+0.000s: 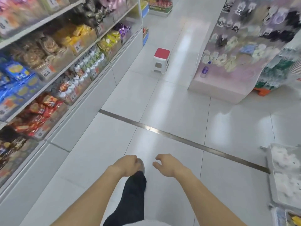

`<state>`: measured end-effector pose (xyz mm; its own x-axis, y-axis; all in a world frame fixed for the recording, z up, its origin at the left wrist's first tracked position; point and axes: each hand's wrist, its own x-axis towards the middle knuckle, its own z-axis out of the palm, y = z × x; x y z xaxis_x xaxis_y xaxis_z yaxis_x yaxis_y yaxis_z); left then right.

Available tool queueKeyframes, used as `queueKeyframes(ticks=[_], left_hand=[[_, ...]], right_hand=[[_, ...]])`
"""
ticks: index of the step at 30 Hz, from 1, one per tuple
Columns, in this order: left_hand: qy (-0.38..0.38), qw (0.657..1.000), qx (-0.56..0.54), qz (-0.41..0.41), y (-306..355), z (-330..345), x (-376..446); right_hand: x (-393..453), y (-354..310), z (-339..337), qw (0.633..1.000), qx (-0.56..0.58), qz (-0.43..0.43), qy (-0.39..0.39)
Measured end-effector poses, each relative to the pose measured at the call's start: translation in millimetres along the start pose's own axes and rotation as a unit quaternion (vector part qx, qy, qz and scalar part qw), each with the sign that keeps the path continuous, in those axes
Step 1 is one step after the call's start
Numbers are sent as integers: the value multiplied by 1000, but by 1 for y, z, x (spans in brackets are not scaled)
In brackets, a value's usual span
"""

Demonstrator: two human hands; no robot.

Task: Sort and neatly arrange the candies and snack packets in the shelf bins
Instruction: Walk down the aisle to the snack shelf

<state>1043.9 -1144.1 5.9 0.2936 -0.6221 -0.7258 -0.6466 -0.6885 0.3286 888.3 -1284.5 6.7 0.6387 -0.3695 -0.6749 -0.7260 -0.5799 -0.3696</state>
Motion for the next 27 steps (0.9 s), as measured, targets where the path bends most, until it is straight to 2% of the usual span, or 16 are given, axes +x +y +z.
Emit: queueKeyframes(ticks=[6, 9, 13, 19, 27], left_hand=[[-4, 1000, 22, 19, 4, -149, 123], [-6, 999, 34, 29, 20, -224, 174], [-11, 999, 20, 42, 41, -305, 254], [-33, 999, 24, 15, 70, -406, 376], [20, 998, -45, -28, 98, -595, 510]], right_hand=[[120, -26, -134, 1000, -1, 25, -8], [172, -34, -201, 999, 3, 33, 13], [248, -31, -277, 998, 53, 33, 15], [387, -13, -385, 997, 69, 25, -2], [539, -20, -579, 999, 3, -27, -20]])
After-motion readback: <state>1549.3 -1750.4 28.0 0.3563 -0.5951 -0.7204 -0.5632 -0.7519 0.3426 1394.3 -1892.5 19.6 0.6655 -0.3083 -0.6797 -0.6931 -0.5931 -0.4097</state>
